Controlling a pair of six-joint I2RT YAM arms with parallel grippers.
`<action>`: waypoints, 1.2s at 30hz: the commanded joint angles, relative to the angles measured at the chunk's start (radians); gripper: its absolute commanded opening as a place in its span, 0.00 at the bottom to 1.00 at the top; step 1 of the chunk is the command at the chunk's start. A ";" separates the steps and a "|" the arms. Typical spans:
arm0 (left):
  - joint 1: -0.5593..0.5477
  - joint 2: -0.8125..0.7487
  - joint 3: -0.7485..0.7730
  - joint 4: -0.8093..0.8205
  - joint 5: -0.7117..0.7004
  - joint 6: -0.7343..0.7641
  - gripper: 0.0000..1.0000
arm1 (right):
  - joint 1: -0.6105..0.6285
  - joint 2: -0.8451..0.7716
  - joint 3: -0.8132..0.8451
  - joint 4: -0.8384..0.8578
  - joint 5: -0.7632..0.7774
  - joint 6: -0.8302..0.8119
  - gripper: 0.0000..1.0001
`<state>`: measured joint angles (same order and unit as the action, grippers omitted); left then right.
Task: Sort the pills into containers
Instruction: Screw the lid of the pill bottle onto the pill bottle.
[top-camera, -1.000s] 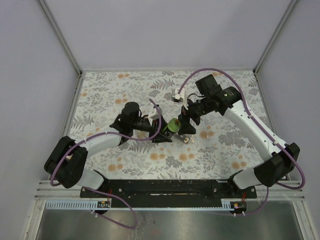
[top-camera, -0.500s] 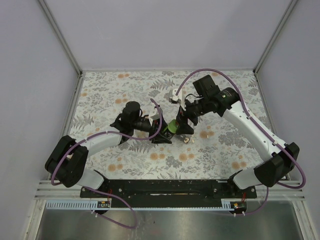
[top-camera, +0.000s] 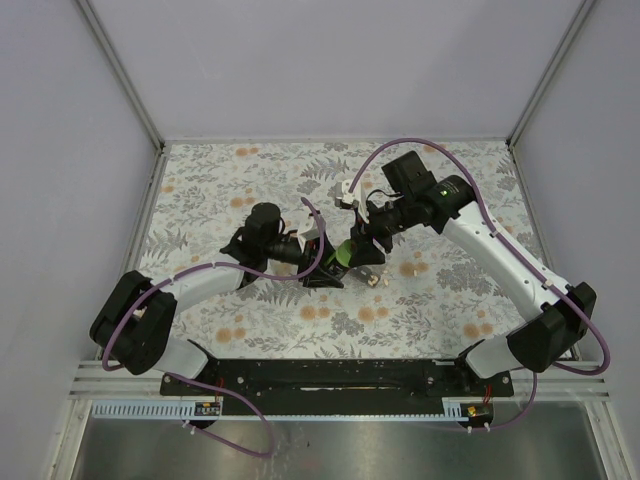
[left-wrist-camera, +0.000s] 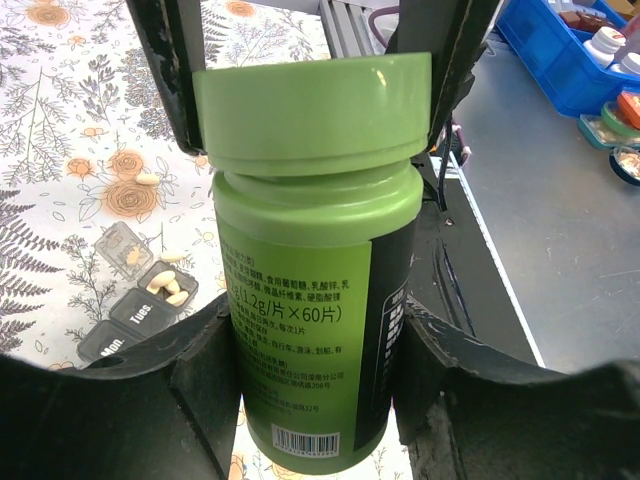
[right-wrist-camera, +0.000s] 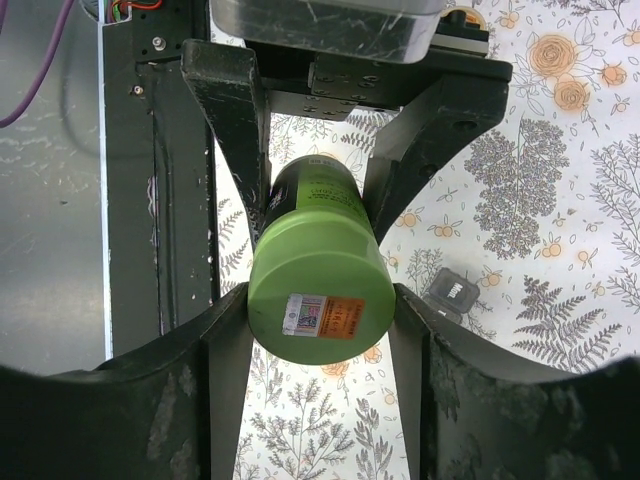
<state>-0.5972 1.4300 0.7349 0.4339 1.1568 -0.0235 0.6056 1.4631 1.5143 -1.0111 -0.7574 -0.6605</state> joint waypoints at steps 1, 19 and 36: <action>0.005 0.004 0.041 0.029 0.035 0.016 0.00 | 0.011 -0.003 0.030 -0.009 -0.042 -0.019 0.54; 0.004 0.006 0.070 -0.119 -0.057 0.172 0.00 | 0.013 0.002 0.095 -0.113 0.044 -0.028 0.34; 0.004 -0.009 0.069 -0.118 -0.039 0.168 0.00 | 0.017 0.029 0.050 -0.029 0.073 0.024 0.33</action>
<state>-0.5972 1.4364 0.7681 0.2771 1.0966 0.1272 0.6090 1.4910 1.5650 -1.0840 -0.7048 -0.6552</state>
